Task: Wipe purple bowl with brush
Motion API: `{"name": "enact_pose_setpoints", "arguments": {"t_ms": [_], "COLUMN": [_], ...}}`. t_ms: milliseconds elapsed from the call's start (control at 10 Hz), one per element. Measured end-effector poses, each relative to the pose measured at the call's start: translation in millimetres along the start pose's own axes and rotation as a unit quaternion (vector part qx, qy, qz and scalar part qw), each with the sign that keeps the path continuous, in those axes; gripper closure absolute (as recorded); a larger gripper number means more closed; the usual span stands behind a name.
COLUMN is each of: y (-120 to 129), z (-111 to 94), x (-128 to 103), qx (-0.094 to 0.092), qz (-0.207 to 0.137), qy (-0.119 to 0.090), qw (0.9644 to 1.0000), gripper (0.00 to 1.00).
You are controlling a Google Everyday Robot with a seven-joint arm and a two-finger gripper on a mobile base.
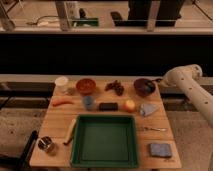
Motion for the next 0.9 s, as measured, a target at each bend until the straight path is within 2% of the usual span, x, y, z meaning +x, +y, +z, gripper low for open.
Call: {"name": "enact_pose_setpoints", "arguments": {"t_ms": [500, 900], "y": [-1, 3], "z": [19, 20], "x": [-17, -24], "qx": [-0.01, -0.017], "qz": [-0.011, -0.019], "qy": [-0.01, -0.017], "qw": [0.9998, 0.9995], "gripper": [1.0, 1.0]}}
